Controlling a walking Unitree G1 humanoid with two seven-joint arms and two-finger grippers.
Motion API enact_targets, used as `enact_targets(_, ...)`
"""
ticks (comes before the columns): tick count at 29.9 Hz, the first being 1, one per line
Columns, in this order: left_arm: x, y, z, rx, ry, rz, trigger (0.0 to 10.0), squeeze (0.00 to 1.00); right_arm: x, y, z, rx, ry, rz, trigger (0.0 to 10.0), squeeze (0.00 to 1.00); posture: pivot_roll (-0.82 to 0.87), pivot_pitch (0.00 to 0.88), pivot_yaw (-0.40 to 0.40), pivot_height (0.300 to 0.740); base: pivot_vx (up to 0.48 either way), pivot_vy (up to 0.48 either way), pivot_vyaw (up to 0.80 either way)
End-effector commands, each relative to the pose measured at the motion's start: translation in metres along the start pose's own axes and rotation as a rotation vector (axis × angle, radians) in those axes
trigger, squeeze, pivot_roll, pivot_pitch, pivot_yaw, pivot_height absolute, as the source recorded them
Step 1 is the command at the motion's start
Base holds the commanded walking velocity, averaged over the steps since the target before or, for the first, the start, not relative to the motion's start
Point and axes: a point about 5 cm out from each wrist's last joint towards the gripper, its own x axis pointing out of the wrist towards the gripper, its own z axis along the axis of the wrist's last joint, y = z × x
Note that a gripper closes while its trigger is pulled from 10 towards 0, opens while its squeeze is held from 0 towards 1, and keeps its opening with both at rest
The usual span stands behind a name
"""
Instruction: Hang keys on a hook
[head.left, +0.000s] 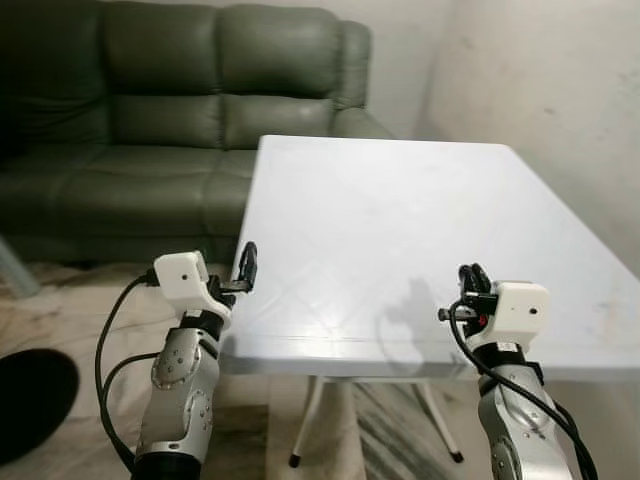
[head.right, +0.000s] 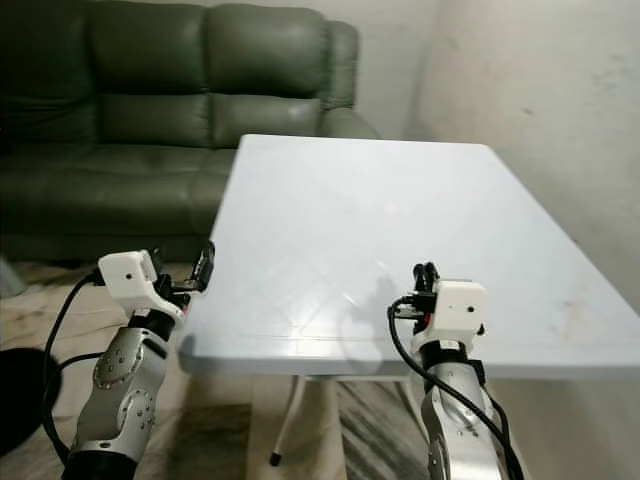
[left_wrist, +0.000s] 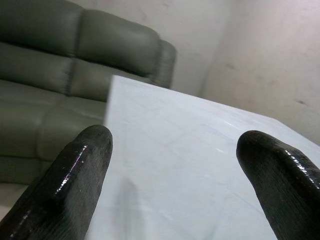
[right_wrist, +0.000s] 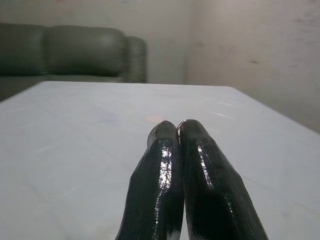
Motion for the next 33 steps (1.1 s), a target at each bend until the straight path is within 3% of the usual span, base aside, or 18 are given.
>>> enact_targets(1,0.0029,-0.0015,0.0014,0.011,-0.001,-0.008,10.0,0.0,0.0017,0.0005,-0.0009,-0.005,0.01,0.001,10.0,0.0,-0.02,0.001,-0.044,0.74,0.0,0.0,-0.78)
enact_targets(12,0.0106,-0.0034,0.0032,-0.004,0.003,-0.011,10.0,0.0,0.0074,0.0025,0.0024,0.001,-0.002,0.006,10.0,0.0,-0.01,0.0,-0.044,0.74,0.0,0.0,-0.79)
enact_targets(19,0.0119,-0.0038,0.0022,-0.009,0.011,-0.009,10.0,0.0,0.0079,0.0069,0.0018,0.009,0.0,0.015,10.0,0.0,-0.01,0.0,-0.045,0.74,0.0,0.347,-0.79)
enact_targets(33,0.0124,-0.0064,-0.0032,-0.009,0.064,0.009,10.0,0.0,0.0067,0.0078,0.0007,0.009,0.004,0.016,10.0,0.0,-0.01,0.0,-0.044,0.74,0.0,0.0,-0.79)
